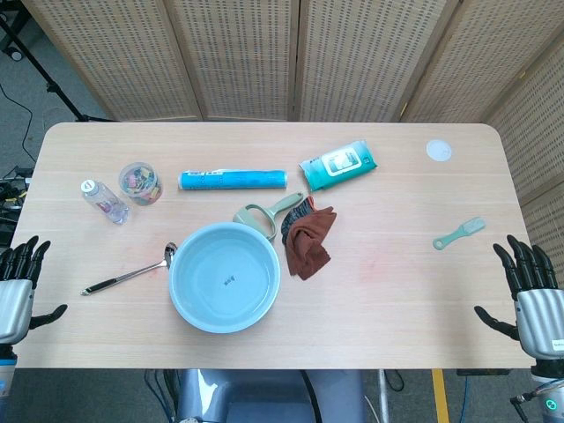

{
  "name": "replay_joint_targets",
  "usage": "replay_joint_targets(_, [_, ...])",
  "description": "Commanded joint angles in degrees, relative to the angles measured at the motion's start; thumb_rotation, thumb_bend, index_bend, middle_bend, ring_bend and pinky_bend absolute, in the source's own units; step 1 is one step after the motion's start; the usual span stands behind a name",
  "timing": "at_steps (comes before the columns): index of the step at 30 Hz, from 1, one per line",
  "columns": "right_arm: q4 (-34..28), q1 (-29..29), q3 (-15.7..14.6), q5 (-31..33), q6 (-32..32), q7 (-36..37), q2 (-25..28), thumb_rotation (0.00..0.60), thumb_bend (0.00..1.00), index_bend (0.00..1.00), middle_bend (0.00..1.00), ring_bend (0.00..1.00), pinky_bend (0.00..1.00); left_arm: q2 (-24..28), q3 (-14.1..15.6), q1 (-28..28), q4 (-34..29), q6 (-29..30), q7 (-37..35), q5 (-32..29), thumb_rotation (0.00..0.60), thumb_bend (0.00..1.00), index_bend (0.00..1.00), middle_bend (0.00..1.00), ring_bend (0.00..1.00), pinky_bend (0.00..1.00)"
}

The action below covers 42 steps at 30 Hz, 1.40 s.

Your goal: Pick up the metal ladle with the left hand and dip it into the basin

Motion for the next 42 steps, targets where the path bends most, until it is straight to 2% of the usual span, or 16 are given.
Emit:
replay_joint_targets(1, [-0.1,0.0,0.0,-0.1,0.1,-0.2,0.0,0.600,0.00,0.00,0.00,0.00,0.00,0.1,0.0,0.0,0.0,0.0,-0.1,0.2,0.600,0.03,0.00,0.00,0.00,0.00])
replay_joint_targets(16, [-0.2,0.4,-0.1,0.8,-1.4,-0.3,-0.3,0.600,0.00,0.00,0.00,0.00,0.00,0.0,-0.8,-0.8,0.8,-2.3,-0.1,-2.1,0.600,0.06,0.00,0.02,0.00,0.00])
replay_joint_targets(17, [-0.2,0.4,-0.1,0.7,-1.4,-0.4,-0.3,0.600,0.00,0.00,0.00,0.00,0.00,-0.3,-1.0,-1.0,1.1,-2.3,-0.4,-2.2,0.600,0.06,0.00,0.12,0.02,0.00])
replay_joint_targets(18, [-0.2,0.4,-0.1,0.6,-1.4,-0.5,-0.3,0.600,0.00,0.00,0.00,0.00,0.00,-0.6,-1.4,-1.1,1.5,-2.4,-0.9,-2.4,0.600,0.07,0.00,0.24,0.07,0.01])
replay_joint_targets(19, [-0.2,0.5,-0.1,0.7,-1.5,-0.6,-0.3,0.600,0.00,0.00,0.00,0.00,0.00,-1.1,-1.7,-1.3,1.9,-2.5,-1.3,-2.8,0.600,0.07,0.00,0.47,0.24,0.08])
replay_joint_targets(20, [-0.2,0.5,-0.2,0.7,-1.6,-0.6,-0.3,0.600,0.00,0.00,0.00,0.00,0.00,-1.6,-2.0,-1.4,2.2,-2.7,-1.5,-3.3,0.600,0.07,0.00,0.68,0.44,0.22])
replay_joint_targets(21, [-0.2,0.5,-0.2,0.8,-1.7,-0.6,-0.2,0.600,0.00,0.00,0.00,0.00,0.00,-2.3,-2.3,-1.6,2.8,-2.9,-1.7,-3.7,0.600,0.08,0.00,0.78,0.58,0.34])
replay_joint_targets(22, [-0.1,0.5,-0.2,1.0,-1.9,-0.7,-0.2,0.600,0.00,0.00,0.00,0.00,0.00,-3.0,-2.6,-2.0,3.5,-3.3,-1.6,-4.3,0.600,0.08,0.00,0.88,0.72,0.50])
replay_joint_targets(23, [-0.1,0.5,-0.2,1.3,-2.1,-0.7,-0.2,0.600,0.00,0.00,0.00,0.00,0.00,-3.4,-2.7,-2.2,3.8,-3.9,-1.4,-4.8,0.600,0.08,0.00,0.93,0.81,0.63])
replay_joint_targets(25, [-0.1,0.6,-0.1,1.8,-2.6,-0.6,-0.1,0.600,0.00,0.00,0.00,0.00,0.00,-4.0,-2.8,-2.9,4.3,-5.9,-1.0,-6.4,0.600,0.08,0.00,0.99,0.89,0.77])
replay_joint_targets(26, [-0.1,0.6,-0.1,2.0,-2.8,-0.5,0.0,0.600,0.00,0.00,0.00,0.00,0.00,-4.2,-2.8,-3.2,4.4,-6.9,-1.1,-7.0,0.600,0.07,0.00,1.00,0.92,0.83])
replay_joint_targets(28, [-0.3,0.6,-0.1,2.1,-2.9,-0.4,0.2,0.600,0.00,0.00,0.00,0.00,0.00,-4.1,-2.5,-4.6,4.5,-11.6,-2.3,-9.0,0.600,0.07,0.00,1.00,0.95,0.88])
replay_joint_targets(30, [-0.6,0.6,-0.3,1.7,-2.8,-0.3,0.4,0.600,0.00,0.00,0.00,0.00,0.00,-4.8,-2.5,-6.5,6.2,-17.6,-3.5,-12.4,0.600,0.06,0.00,1.00,0.95,0.88])
replay_joint_targets(33, [-0.9,0.6,-0.4,1.6,-2.8,0.0,0.6,0.600,0.00,0.00,0.00,0.00,0.00,-5.8,-3.5,-7.6,7.4,-20.6,-3.9,-16.5,0.600,0.08,0.08,1.00,0.95,0.88])
replay_joint_targets(37, [-1.2,0.5,-0.5,1.6,-3.0,0.3,1.0,0.600,0.00,0.00,0.00,0.00,0.00,-6.4,-4.8,-9.6,9.1,-26.4,-6.1,-21.7,0.600,0.27,0.20,1.00,0.95,0.88])
replay_joint_targets(42, [-1.4,0.6,-0.5,2.1,-3.5,0.7,1.3,0.600,0.00,0.00,0.00,0.00,0.00,-7.5,-5.4,-11.4,11.7,-31.1,-8.3,-24.9,0.600,0.30,0.30,1.00,0.95,0.88])
